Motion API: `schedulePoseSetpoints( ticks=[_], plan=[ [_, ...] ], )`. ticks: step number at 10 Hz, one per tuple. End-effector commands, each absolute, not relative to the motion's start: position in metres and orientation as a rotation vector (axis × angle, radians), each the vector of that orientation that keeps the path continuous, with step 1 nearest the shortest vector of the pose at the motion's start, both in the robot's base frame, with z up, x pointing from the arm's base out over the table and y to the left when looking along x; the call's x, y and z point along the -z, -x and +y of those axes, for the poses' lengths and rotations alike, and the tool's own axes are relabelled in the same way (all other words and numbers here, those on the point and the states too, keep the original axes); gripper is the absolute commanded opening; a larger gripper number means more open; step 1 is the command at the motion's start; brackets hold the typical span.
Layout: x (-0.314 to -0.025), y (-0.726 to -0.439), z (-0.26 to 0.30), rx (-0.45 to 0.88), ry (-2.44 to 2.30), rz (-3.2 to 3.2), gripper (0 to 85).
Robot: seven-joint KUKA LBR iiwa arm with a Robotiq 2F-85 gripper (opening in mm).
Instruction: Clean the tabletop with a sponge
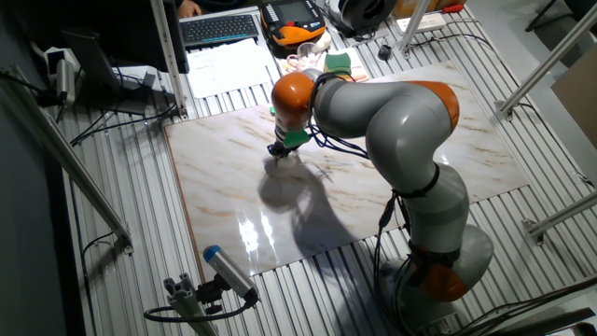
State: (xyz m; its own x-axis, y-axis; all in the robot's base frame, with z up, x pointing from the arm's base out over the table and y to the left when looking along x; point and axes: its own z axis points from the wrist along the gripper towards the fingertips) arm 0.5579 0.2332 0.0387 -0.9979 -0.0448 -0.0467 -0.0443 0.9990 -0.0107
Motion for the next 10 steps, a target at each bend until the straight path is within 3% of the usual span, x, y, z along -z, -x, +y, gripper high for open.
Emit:
schedulePoseSetpoints(
  ticks=[1,10],
  plan=[
    [-0.037,-0.558,0.235,0.015,0.062,3.096,0.0],
    [-0.035,-0.546,0.221,0.019,0.110,3.098,0.0]
  ],
)
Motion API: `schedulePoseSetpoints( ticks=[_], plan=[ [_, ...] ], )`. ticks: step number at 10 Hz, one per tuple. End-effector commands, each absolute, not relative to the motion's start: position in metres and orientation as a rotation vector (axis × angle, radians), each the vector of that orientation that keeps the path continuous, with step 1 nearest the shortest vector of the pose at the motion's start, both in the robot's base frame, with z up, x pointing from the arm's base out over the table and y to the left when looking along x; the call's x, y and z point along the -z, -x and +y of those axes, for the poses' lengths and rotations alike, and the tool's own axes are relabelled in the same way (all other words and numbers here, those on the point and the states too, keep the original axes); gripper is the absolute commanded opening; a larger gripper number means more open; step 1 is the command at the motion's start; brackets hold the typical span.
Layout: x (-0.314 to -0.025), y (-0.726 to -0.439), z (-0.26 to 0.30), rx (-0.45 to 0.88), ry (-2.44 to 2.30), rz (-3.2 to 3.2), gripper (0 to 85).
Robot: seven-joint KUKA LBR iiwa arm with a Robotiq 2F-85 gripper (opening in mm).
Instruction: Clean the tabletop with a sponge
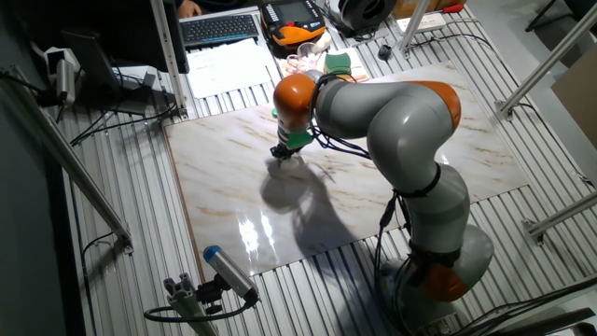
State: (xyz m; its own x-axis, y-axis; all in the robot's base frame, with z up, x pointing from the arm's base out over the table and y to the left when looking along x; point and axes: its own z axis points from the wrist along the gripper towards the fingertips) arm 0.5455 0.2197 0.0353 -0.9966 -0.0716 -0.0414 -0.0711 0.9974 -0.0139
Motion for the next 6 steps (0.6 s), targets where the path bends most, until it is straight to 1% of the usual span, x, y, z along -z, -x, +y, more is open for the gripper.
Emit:
schedulePoseSetpoints(
  ticks=[1,6],
  plan=[
    [-0.035,-0.545,0.218,0.017,0.115,3.097,0.0],
    [-0.035,-0.530,0.201,0.009,0.145,3.089,0.0]
  ],
)
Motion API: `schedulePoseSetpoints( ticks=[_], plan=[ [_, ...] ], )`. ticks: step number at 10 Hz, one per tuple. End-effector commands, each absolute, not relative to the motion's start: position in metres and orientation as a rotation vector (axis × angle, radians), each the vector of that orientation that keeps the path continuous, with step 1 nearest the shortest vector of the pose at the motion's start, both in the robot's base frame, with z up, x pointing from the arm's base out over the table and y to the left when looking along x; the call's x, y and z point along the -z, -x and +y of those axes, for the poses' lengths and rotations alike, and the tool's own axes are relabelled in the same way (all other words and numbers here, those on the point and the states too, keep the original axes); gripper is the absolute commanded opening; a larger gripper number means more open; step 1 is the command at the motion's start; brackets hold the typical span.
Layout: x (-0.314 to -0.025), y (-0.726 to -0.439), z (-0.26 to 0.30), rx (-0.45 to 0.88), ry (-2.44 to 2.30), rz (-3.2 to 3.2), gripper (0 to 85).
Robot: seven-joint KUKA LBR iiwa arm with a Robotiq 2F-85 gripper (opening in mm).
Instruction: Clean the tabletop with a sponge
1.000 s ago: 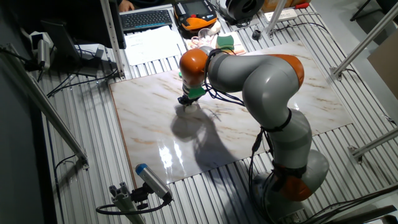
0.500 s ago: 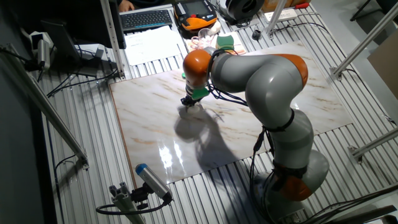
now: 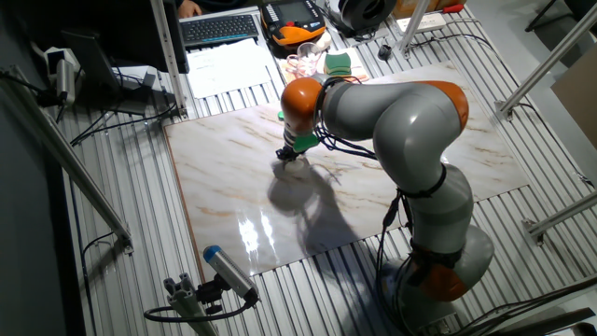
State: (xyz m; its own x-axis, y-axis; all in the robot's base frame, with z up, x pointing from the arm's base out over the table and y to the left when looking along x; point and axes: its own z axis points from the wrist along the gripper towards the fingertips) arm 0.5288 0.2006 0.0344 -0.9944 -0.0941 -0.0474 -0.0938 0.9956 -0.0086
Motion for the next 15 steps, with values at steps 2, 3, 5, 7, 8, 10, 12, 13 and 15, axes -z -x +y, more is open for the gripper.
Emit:
schedulePoseSetpoints(
  ticks=[2,3,5,7,8,10,12,13,15],
  plan=[
    [-0.038,-0.522,0.194,0.015,0.150,3.088,0.0],
    [-0.038,-0.519,0.191,0.018,0.152,3.086,0.0],
    [-0.035,-0.514,0.184,0.026,0.163,3.075,0.0],
    [-0.033,-0.510,0.180,0.030,0.170,3.072,0.0],
    [-0.032,-0.508,0.177,0.030,0.172,3.072,0.0],
    [-0.034,-0.503,0.169,0.037,0.181,3.073,0.0],
    [-0.039,-0.499,0.164,0.036,0.187,3.082,0.0],
    [-0.040,-0.499,0.162,0.040,0.187,3.082,0.0],
    [-0.038,-0.503,0.159,0.045,0.189,3.079,0.0]
  ],
)
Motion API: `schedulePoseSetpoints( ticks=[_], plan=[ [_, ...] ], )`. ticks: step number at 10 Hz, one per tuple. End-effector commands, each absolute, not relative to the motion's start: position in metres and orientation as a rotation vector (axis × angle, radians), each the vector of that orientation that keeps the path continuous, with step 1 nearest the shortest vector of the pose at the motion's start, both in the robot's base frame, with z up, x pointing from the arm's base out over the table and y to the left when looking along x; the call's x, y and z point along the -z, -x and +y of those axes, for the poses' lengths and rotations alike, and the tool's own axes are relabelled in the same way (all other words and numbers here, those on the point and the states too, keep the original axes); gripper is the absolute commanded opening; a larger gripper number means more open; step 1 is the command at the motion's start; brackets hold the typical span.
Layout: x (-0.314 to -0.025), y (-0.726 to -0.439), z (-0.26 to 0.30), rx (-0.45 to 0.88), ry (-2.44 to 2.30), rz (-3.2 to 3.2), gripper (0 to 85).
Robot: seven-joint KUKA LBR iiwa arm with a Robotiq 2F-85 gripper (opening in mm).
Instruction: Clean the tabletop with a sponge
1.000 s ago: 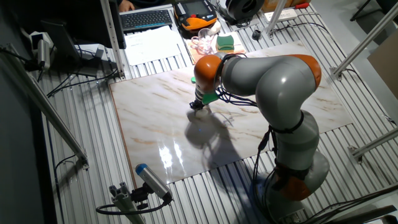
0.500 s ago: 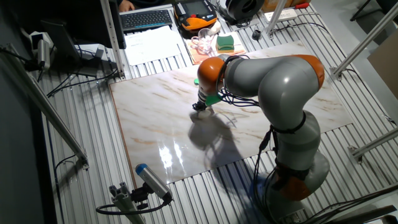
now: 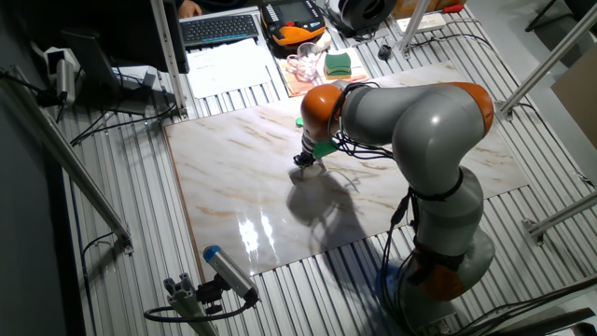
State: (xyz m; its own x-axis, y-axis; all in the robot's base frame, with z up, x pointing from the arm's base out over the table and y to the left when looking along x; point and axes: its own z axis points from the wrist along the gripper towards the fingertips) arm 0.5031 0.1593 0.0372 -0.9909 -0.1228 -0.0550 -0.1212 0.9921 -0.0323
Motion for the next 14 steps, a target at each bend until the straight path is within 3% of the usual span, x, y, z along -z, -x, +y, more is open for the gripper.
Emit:
schedulePoseSetpoints(
  ticks=[1,5,14],
  plan=[
    [-0.035,-0.505,0.159,0.047,0.186,3.075,0.0],
    [-0.027,-0.518,0.151,0.037,0.195,3.073,0.0],
    [-0.039,-0.533,0.149,0.050,0.210,3.083,0.0]
  ],
)
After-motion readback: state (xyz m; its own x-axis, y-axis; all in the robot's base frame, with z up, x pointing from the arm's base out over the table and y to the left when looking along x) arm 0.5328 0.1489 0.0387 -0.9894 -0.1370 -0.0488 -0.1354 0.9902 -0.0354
